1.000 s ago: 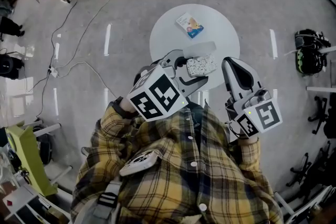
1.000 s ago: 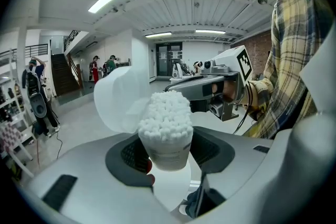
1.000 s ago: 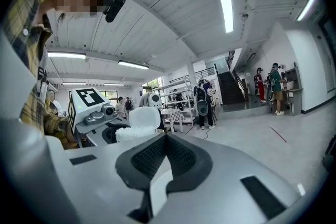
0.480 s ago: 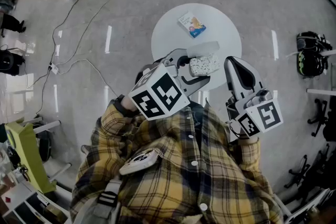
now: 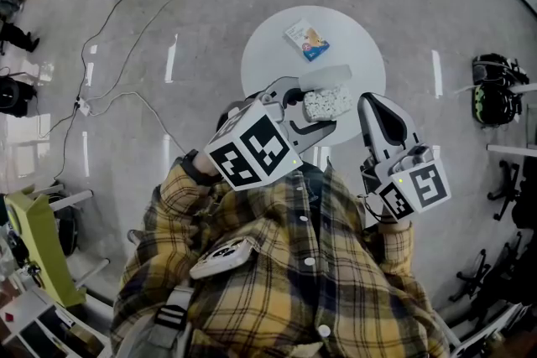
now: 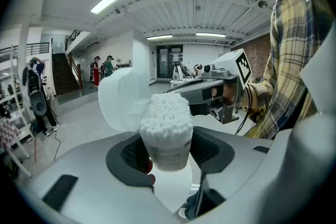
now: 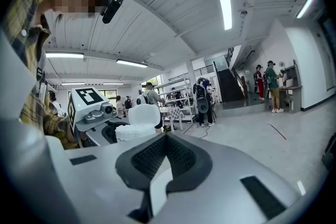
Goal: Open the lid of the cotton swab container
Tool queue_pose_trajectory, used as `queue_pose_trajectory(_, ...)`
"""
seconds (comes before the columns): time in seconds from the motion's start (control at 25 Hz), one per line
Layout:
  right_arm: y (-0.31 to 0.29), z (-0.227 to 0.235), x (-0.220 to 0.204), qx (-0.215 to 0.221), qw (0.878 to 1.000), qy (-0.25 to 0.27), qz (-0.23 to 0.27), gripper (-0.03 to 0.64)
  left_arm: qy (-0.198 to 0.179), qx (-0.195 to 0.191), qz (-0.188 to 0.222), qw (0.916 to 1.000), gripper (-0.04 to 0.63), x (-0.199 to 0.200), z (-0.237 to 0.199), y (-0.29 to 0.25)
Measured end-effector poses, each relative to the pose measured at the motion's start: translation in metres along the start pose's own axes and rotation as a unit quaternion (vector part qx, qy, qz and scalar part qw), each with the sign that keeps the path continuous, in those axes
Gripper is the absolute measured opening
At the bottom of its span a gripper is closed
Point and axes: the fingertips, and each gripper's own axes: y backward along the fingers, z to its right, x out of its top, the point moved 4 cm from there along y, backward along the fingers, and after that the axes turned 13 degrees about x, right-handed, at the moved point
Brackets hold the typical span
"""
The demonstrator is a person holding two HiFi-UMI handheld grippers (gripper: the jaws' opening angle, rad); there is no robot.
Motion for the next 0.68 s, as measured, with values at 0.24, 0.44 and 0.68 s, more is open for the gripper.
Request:
queue_pose_trajectory(0.24,0.0005,0.002,-0.0021,-0.001,1.0,-0.006,-0.005,0.015,0.0,-0.001,0.002,1.0,0.224,0.0012,0.0022,-0.0006)
queue_pose_trajectory(0.44,0.0022,0.0015,-0.0032,0.0,1.0,-0.009,-0.004,0.015,-0.006,-0.003,0.0,1.0,0.222,0.0022,0.0046,-0.0006)
queue_pose_trajectory(0.68,-0.0003,0.0004,-0.0025,-0.005,1.0,-0.013,-0.006,0.015,-0.004,-0.004,0.003,1.0,0.222,0.0024,0.0016,0.0015)
